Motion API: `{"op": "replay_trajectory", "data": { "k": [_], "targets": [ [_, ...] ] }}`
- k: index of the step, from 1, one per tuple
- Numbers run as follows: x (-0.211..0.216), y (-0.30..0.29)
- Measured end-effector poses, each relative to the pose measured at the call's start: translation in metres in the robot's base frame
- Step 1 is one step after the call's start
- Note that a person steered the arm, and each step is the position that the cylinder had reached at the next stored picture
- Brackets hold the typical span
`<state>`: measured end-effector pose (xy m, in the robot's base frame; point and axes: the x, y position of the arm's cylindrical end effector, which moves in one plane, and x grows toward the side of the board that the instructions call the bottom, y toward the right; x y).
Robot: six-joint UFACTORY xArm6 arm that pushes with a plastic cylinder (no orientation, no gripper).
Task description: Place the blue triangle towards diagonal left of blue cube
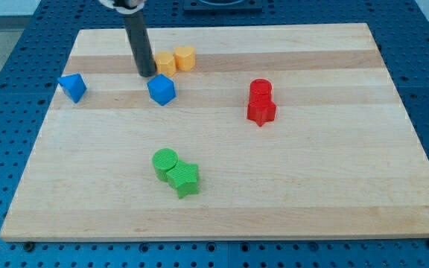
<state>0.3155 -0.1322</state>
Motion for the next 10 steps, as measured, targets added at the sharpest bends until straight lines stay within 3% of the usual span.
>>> {"op": "replay_trajectory", "data": {
  "k": [2,3,4,5,7,9,10],
  "targets": [
    [-0.013,-0.017],
    [-0.032,-0.067],
    [-0.023,-0.142],
    [-0.001,-0.173],
    [0.042,-0.155],
    [0.042,-0.091],
    [0.041,-0.115]
  ]
}}
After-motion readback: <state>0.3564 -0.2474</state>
